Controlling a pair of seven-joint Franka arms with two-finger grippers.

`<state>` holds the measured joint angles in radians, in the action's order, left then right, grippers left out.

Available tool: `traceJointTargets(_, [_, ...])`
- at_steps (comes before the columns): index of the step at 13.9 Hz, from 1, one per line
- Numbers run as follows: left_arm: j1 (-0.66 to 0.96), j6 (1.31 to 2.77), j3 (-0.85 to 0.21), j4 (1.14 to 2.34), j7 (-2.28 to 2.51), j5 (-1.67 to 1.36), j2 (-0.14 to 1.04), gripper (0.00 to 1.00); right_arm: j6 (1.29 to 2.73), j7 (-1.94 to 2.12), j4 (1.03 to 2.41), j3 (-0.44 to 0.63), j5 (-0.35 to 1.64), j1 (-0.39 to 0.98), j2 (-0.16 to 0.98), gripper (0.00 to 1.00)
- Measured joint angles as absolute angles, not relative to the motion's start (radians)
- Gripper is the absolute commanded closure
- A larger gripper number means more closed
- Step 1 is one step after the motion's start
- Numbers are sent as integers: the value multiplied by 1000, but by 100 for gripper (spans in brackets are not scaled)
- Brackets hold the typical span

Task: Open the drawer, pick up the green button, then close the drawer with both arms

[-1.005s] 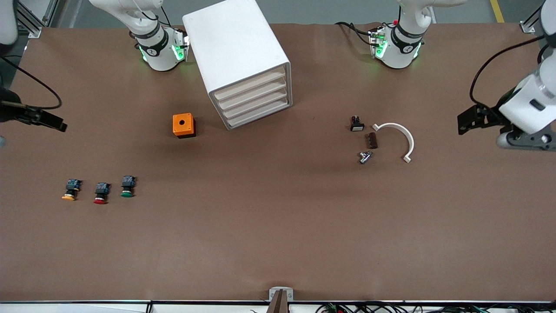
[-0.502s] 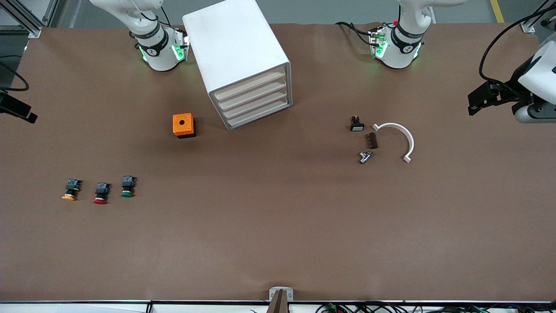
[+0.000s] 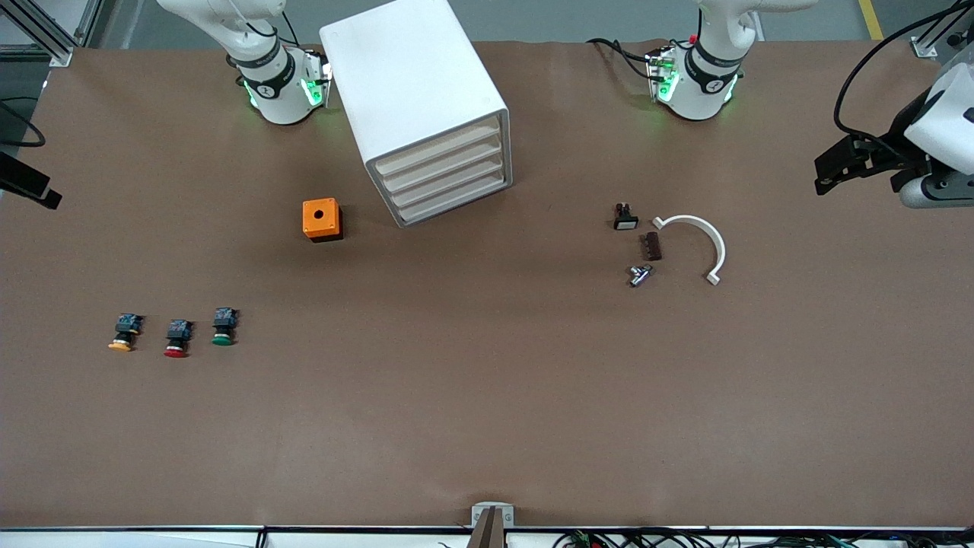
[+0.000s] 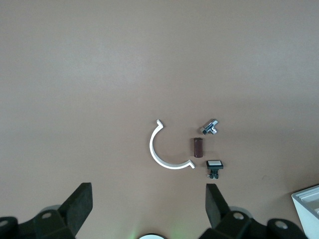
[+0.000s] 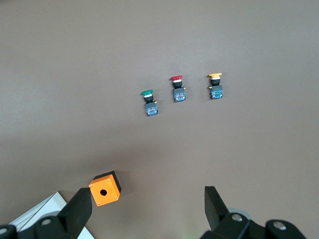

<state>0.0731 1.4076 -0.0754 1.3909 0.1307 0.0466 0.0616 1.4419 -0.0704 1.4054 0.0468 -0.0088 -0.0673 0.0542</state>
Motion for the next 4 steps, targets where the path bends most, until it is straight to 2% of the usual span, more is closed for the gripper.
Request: traceJointTargets(4, [73,1408,-75,1390,131,47,62,0,1442,-70,1405,46,-4,-66,61,0])
